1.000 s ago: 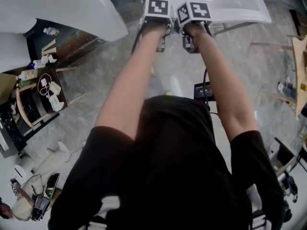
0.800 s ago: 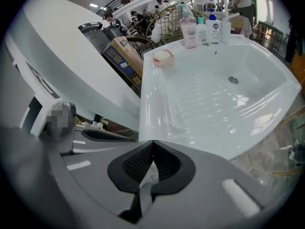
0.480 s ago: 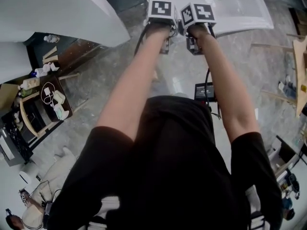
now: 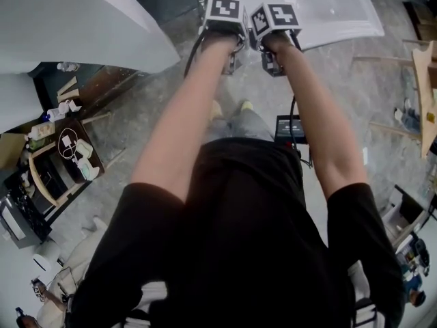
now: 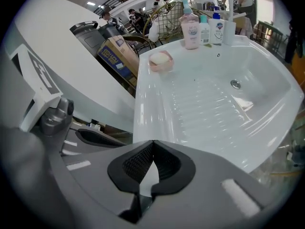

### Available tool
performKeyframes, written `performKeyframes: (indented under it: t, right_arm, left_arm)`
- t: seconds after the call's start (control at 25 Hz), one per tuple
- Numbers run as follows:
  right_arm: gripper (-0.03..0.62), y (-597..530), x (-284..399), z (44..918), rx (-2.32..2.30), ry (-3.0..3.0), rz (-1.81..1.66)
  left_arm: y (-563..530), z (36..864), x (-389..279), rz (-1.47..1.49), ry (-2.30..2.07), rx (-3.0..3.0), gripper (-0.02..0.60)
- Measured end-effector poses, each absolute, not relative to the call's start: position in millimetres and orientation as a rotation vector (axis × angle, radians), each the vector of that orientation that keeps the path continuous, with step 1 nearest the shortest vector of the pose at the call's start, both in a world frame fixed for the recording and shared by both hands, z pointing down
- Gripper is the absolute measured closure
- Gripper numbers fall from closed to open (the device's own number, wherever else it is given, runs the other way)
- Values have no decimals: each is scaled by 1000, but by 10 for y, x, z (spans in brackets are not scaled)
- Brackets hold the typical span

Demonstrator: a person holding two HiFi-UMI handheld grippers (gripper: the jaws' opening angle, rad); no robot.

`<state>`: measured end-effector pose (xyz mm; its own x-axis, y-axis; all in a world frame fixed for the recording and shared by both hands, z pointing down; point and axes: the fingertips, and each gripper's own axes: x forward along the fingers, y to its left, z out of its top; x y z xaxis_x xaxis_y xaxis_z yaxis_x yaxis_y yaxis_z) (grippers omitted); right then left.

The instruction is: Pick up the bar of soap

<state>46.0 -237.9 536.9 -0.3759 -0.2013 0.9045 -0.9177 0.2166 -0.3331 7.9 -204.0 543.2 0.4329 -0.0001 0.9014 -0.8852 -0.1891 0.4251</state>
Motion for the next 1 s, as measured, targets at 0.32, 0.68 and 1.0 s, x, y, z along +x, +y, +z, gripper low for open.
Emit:
performKeyframes:
  t: [0.32, 0.68, 1.0]
  right_arm:
    - [580, -2523, 572, 5446, 1005, -1745, 1236]
    - [580, -3038, 690, 5264, 987, -1795, 1188]
    - [580, -3403, 809, 5061, 985, -1828, 1161]
  left_arm:
    - [-2089, 5415, 167, 1072, -748, 1469, 581]
    - [-2450, 5361, 122, 1076, -810, 1443, 583]
    - [-3215, 5039, 78, 996, -1020, 1505, 583]
